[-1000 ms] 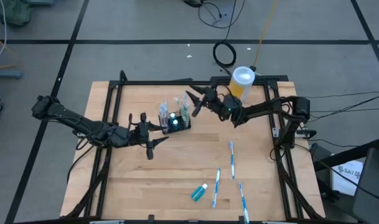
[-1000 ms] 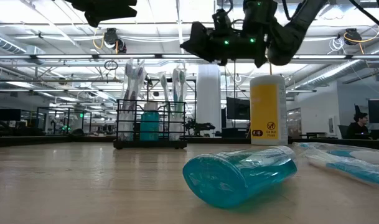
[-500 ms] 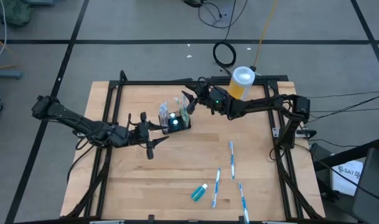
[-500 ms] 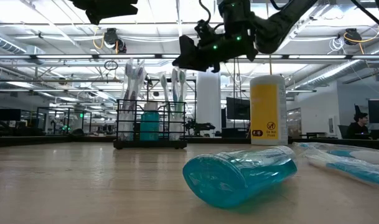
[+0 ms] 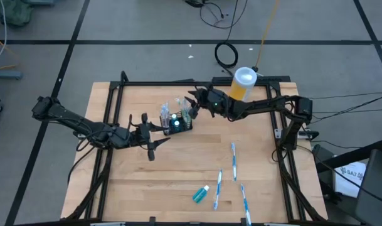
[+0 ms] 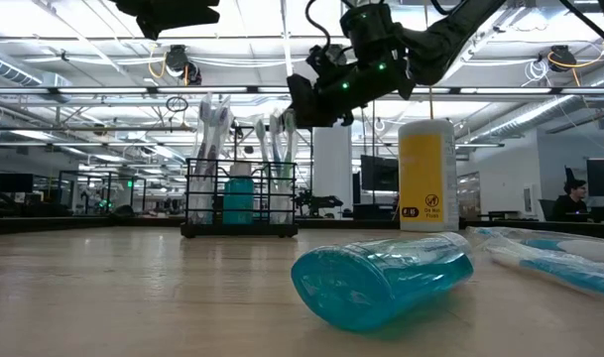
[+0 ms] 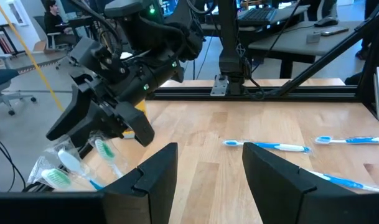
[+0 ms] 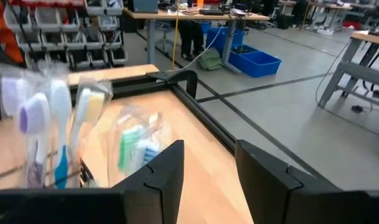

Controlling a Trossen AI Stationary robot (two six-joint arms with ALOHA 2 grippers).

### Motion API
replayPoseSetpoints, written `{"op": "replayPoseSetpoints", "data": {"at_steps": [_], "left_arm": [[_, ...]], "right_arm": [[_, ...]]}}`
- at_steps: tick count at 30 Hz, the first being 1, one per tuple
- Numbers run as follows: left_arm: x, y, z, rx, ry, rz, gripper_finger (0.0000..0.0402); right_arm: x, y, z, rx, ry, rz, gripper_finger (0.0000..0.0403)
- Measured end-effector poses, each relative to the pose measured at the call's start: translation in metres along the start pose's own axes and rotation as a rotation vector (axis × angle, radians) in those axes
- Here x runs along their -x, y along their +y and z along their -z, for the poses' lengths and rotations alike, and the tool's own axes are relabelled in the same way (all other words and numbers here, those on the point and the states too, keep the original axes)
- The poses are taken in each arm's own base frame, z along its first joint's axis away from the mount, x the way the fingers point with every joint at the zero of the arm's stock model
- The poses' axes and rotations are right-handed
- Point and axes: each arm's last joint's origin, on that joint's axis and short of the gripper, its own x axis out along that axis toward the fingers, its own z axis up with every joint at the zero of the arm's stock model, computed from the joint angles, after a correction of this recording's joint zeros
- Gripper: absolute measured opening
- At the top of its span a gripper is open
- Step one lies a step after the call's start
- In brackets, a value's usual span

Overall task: Pick & Place toothbrushing station
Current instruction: Put the blue toothbrush into the black mesh organizer

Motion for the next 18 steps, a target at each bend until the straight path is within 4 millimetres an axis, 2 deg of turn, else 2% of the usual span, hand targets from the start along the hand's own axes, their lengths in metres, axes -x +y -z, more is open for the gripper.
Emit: {"op": "replayPoseSetpoints", "data": {"at_steps": [4,9,18], "left_arm": [[0.000,0.000,0.000,0.000,0.000,0.000,0.0189],[0.000,0.000,0.000,0.002,0.003,0.001,0.0189],[0.001,-0.001,0.002,0.027,0.020,0.008,0.0189]], "right_arm": [[0.001,0.001,-0.002,0.052,-0.009,0.008,0.0139],[0.019,-0.001,-0.023,0.054,-0.008,0.015,0.0139],[0.074,0.032,-0.043,0.110,0.145,-0.127,0.0139]]}}
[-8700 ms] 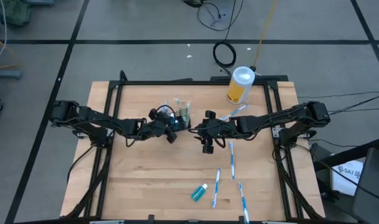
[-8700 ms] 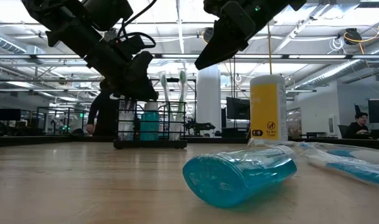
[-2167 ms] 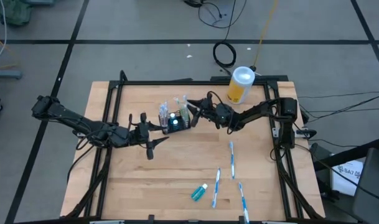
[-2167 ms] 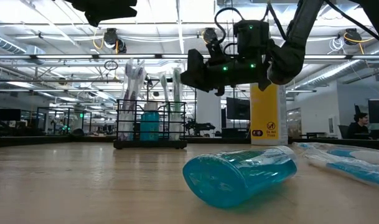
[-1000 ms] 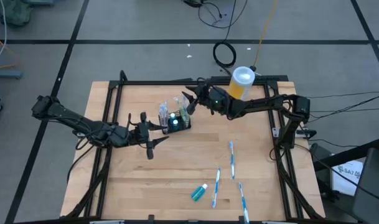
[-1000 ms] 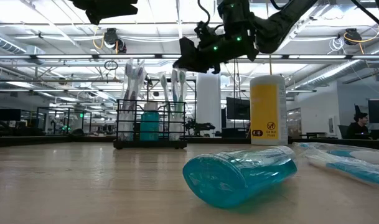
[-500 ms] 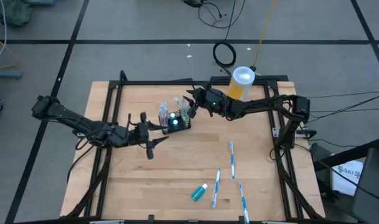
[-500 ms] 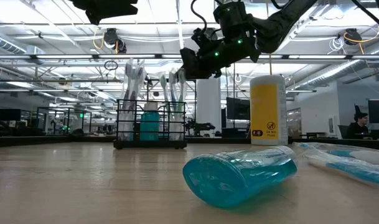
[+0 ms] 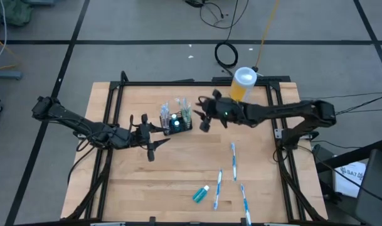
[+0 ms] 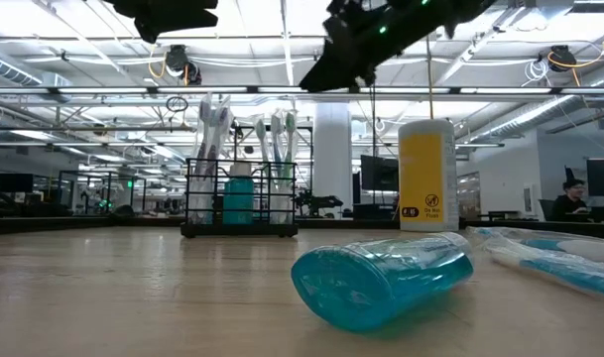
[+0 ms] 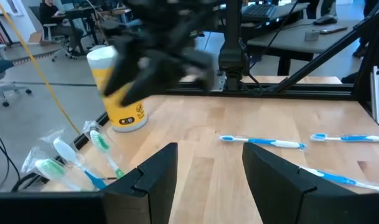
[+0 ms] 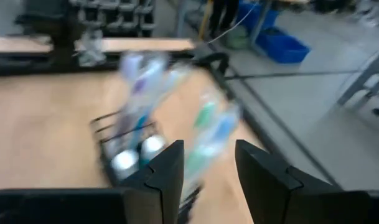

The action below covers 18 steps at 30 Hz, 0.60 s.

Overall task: Pick & Place toothbrushing station
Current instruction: Put the blue toothbrush into the black mesh organizer

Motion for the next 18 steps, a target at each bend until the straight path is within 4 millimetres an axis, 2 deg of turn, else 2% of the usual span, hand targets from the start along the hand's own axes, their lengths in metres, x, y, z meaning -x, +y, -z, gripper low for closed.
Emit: {"op": "replayPoseSetpoints", "data": {"at_steps": [5,11,18], "left_arm": [[0.000,0.000,0.000,0.015,0.001,0.000,0.0189],[0.000,0.000,0.000,0.015,0.001,0.001,0.0189],[0.000,0.000,0.000,0.017,0.001,0.001,0.0189]], "right_arm": [[0.028,0.032,0.001,-0.064,0.088,-0.113,0.0139],[0.053,0.071,0.011,-0.174,0.212,-0.218,0.0139],[0.077,0.098,0.032,-0.328,0.434,-0.224,0.0139]]}}
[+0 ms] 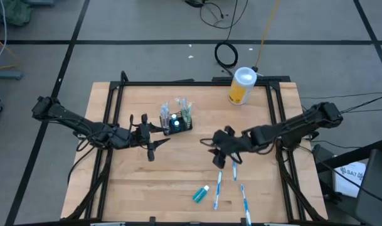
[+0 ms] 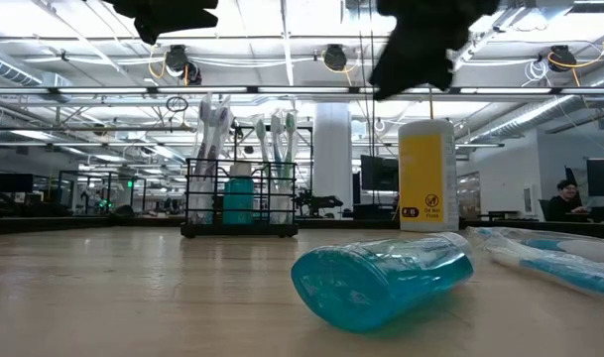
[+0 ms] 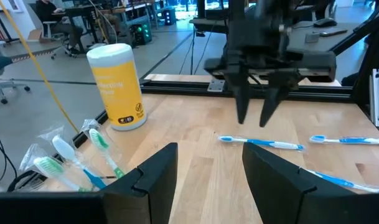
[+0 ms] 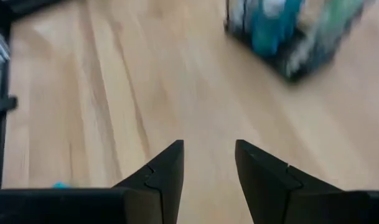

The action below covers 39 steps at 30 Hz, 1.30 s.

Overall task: Pick & Place toothbrushing station
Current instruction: Put the blue toothbrush into the black mesh organizer

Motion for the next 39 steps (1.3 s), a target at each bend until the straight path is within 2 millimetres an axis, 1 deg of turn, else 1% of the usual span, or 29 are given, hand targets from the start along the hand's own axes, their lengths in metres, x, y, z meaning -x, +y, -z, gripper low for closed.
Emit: {"op": "replayPoseSetpoints", "data": {"at_steps": [3,7,11,13,18,22,25,30,35,39], "left_arm": [[0.000,0.000,0.000,0.002,0.000,0.000,0.0189],[0.000,0.000,0.000,0.003,0.000,0.000,0.0189],[0.000,0.000,0.000,0.003,0.000,0.000,0.0189],[0.000,0.000,0.000,0.006,0.000,0.000,0.0189],[0.000,0.000,0.000,0.005,0.002,0.000,0.0189],[0.000,0.000,0.000,0.004,0.002,0.001,0.0189],[0.000,0.000,0.000,0.005,0.001,0.001,0.0189],[0.000,0.000,0.000,0.005,0.000,0.001,0.0189],[0.000,0.000,0.000,-0.006,0.000,0.000,0.0189],[0.000,0.000,0.000,-0.006,0.000,0.000,0.0189]], "right_arm": [[0.004,0.001,0.016,-0.110,0.104,0.055,0.0139],[0.009,-0.001,0.035,-0.223,0.227,0.169,0.0139],[0.012,-0.006,0.048,-0.325,0.298,0.285,0.0139],[0.010,-0.010,0.055,-0.378,0.305,0.312,0.0139],[0.000,-0.025,0.080,-0.474,0.349,0.393,0.0139],[-0.012,-0.037,0.100,-0.493,0.346,0.390,0.0139],[-0.020,-0.043,0.108,-0.521,0.320,0.356,0.0139],[-0.029,-0.058,0.121,-0.552,0.299,0.348,0.0139],[-0.033,-0.066,0.128,-0.507,0.292,0.338,0.0136],[-0.034,-0.068,0.130,-0.467,0.297,0.334,0.0111]]}}
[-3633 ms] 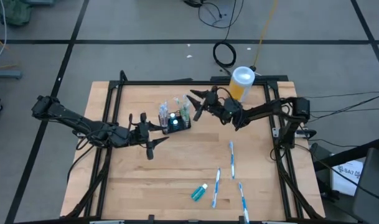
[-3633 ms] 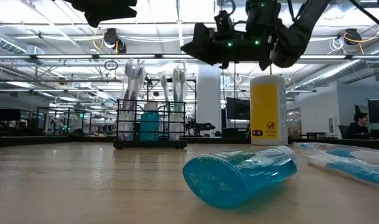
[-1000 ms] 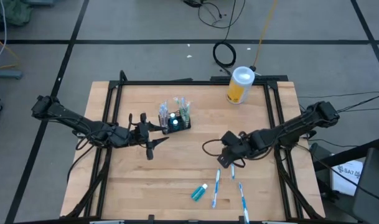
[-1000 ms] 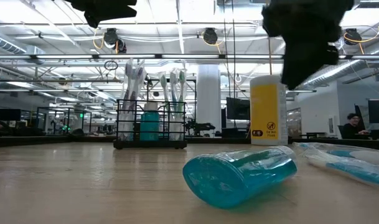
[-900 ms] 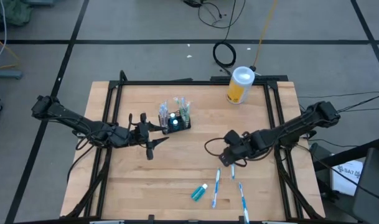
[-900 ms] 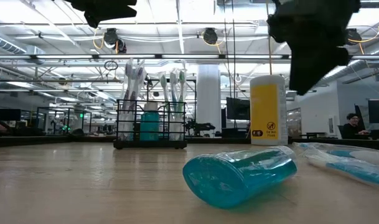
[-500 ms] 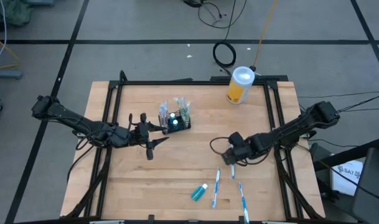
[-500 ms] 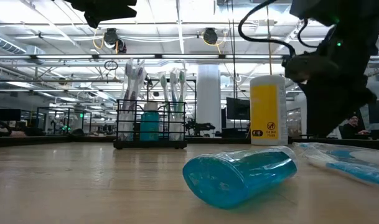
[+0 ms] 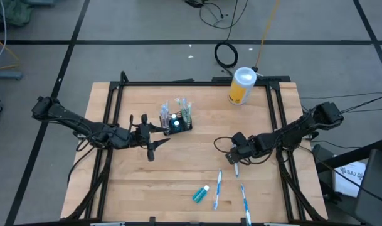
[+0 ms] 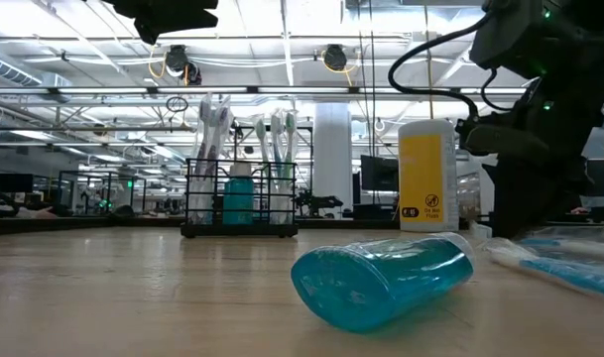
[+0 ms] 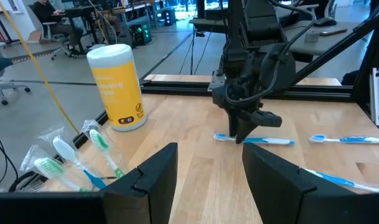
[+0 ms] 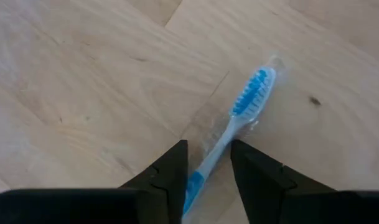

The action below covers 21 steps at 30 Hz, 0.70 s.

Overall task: Pick & Place toothbrushing station
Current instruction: Put the blue toothbrush into the black mesh organizer

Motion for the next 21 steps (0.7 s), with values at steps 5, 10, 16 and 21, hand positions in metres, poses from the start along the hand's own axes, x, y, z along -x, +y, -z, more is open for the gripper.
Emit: {"op": "replayPoseSetpoints", "data": {"at_steps": [5,10,16,21], "left_arm": [[0.000,0.000,0.000,-0.001,0.001,0.000,0.0189],[0.000,0.000,0.000,-0.002,0.001,0.000,0.0189],[0.000,0.000,0.000,-0.002,0.000,0.000,0.0189],[0.000,0.000,0.000,-0.004,0.000,0.000,0.0189]], "right_arm": [[-0.001,0.001,0.000,0.002,-0.009,-0.011,0.0051],[0.000,0.009,-0.003,0.049,-0.038,-0.099,0.0007],[0.017,0.027,-0.021,0.110,-0.251,-0.306,0.0013],[0.044,0.046,-0.043,0.210,-0.547,-0.507,0.0004]]}}
